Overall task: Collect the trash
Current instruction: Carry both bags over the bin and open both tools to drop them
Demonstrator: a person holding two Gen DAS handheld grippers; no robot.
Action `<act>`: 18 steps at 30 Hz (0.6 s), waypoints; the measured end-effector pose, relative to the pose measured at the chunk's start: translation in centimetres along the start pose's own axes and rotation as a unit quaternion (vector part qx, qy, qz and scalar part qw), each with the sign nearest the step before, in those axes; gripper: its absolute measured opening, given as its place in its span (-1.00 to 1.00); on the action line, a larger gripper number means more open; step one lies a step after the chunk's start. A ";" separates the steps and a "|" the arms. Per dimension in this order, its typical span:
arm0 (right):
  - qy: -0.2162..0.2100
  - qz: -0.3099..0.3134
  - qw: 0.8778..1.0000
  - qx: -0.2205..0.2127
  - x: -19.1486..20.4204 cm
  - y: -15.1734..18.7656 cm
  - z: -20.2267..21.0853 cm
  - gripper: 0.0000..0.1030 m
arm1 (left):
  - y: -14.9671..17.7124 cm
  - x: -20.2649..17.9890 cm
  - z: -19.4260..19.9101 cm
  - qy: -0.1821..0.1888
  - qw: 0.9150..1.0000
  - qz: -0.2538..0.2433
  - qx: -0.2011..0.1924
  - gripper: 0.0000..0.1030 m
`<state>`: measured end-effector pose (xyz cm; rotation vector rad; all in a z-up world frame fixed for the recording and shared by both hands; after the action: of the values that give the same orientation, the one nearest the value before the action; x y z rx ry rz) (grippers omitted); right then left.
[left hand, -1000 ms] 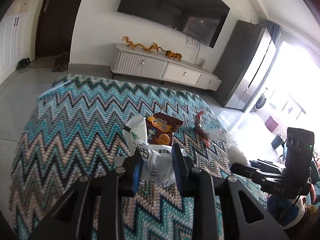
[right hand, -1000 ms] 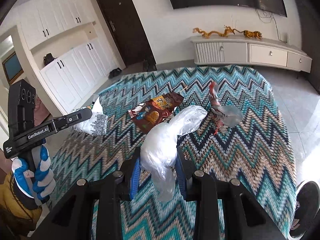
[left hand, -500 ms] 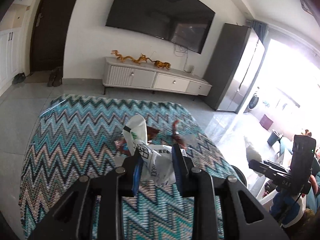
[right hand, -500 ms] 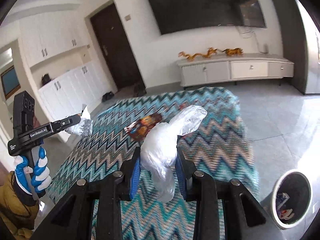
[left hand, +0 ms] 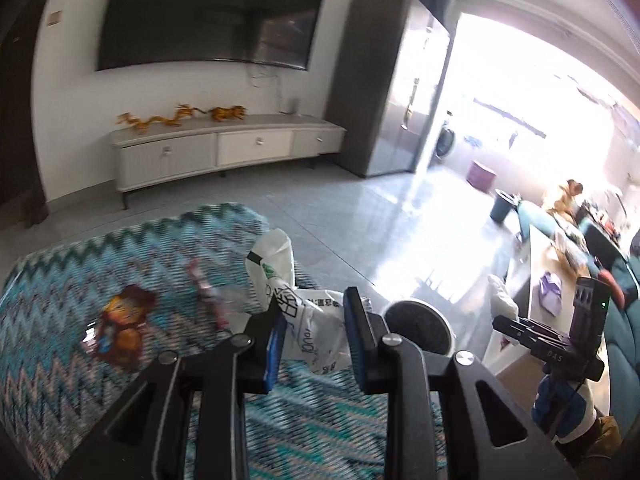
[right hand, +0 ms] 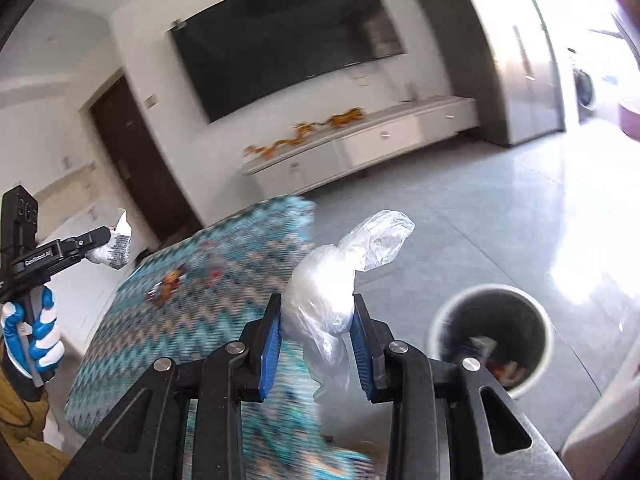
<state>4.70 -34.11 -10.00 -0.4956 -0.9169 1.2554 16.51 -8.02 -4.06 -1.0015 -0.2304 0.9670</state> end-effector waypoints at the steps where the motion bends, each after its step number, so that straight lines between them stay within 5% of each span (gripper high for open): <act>1: 0.007 -0.010 1.000 -0.001 -1.3 0.1 0.1 -0.41 | -0.4 -1.4 -1.5 0.008 1.000 -0.011 0.010 -0.49; 11: 0.055 -0.100 0.993 0.027 -13.7 3.1 -1.5 -0.41 | 0.6 -13.5 -16.1 0.078 0.988 -0.077 0.111 -0.49; 18: 0.059 -0.133 0.987 0.064 -18.5 4.6 -5.8 -0.41 | 2.4 -17.6 -25.8 0.101 0.976 -0.074 0.178 -0.48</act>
<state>6.00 -49.51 -22.59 -0.3307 -0.7684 1.0234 19.62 -36.84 -15.90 -0.7344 0.0393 0.7320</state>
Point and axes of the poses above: each gripper's, at about its wrist camera, not at the fingertips, and z roughly against the way its jaws point, x to its left, y to its underside, the point moved 4 cm from there along -z, roughly the way its jaws point, and after that the axes turned 6 degrees about y, right-handed, at the moved point
